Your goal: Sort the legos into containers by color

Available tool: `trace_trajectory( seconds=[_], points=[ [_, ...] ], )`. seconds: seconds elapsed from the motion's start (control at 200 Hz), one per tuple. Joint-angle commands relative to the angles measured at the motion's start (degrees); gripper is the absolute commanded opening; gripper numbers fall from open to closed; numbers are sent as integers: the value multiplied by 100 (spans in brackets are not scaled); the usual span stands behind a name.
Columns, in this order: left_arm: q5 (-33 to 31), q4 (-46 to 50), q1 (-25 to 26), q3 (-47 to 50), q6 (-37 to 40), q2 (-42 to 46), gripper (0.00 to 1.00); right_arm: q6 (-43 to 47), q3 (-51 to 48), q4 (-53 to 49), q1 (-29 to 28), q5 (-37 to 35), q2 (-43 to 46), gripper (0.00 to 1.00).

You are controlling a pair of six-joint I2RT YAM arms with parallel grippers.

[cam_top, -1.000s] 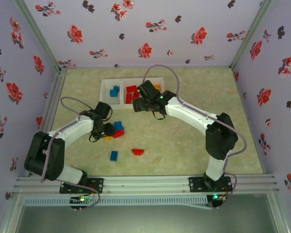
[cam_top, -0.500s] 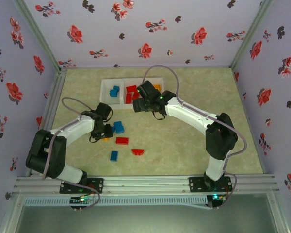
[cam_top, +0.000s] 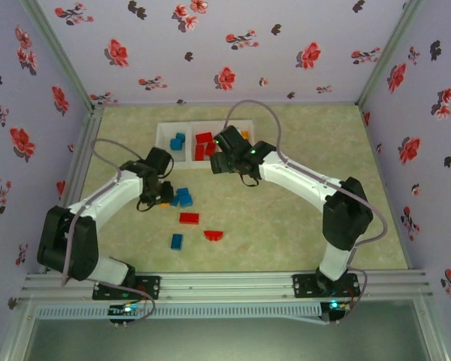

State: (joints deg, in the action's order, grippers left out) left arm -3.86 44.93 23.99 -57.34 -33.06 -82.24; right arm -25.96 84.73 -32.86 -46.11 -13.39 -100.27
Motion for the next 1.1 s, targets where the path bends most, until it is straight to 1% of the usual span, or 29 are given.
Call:
trace_trajectory(
  seconds=[0.0,0.19,0.46,0.61,0.775,1.01,1.04,1.09],
  points=[
    [-103,467,-4,-612,257,162,31,56,-273,-165,72,-335,467,79],
    [-103,621,116,-1795,471,-277,31,-72,-853,30,231,-374,951,79],
    [-69,654,524,-3625,640,-1496,31,-128,-1447,93,382,-445,1611,79],
    [294,144,733,-4301,654,-2149,31,-215,-1746,156,401,-420,1911,79],
    [510,-234,926,-5140,609,-2986,31,-253,-1976,151,418,-482,2138,79],
    [989,-829,1003,-6098,503,-4136,32,-223,-2094,51,423,-517,2307,79],
    [1037,-860,1007,-6231,511,-4292,35,-238,-2120,58,418,-495,2326,79],
    [1126,-821,1003,-6561,545,-4590,43,-260,-2161,84,418,-459,2336,79]
  ],
)
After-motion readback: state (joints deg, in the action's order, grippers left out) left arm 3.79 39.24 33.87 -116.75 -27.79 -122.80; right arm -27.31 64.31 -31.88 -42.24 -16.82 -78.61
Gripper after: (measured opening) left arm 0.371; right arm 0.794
